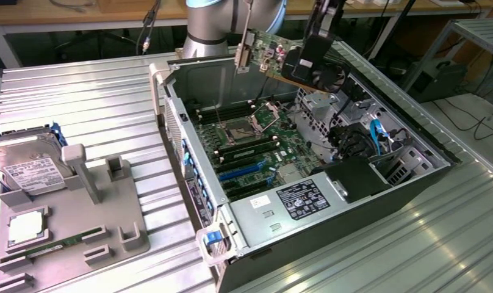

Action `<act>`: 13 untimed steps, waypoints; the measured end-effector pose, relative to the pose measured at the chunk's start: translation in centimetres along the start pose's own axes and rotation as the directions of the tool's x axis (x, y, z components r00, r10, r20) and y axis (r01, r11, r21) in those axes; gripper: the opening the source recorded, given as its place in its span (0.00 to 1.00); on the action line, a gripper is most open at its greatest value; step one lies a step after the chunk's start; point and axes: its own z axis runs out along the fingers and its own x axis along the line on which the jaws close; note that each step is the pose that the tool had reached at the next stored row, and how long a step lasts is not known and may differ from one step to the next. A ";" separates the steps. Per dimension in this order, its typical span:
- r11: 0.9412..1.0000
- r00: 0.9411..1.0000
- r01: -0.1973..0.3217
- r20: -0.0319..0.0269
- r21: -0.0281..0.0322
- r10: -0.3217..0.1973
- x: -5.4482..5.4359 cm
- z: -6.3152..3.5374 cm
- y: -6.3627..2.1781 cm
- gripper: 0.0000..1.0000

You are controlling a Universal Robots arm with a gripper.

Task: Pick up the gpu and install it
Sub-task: 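Insert the gpu into the slot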

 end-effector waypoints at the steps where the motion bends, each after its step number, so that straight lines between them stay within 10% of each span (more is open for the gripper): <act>1: 1.000 1.000 0.014 -0.001 0.000 -0.014 0.0 0.00 0.00 0.28; 13: 0.985 0.985 0.173 -0.007 -0.006 -0.174 0.0 0.00 0.00 0.28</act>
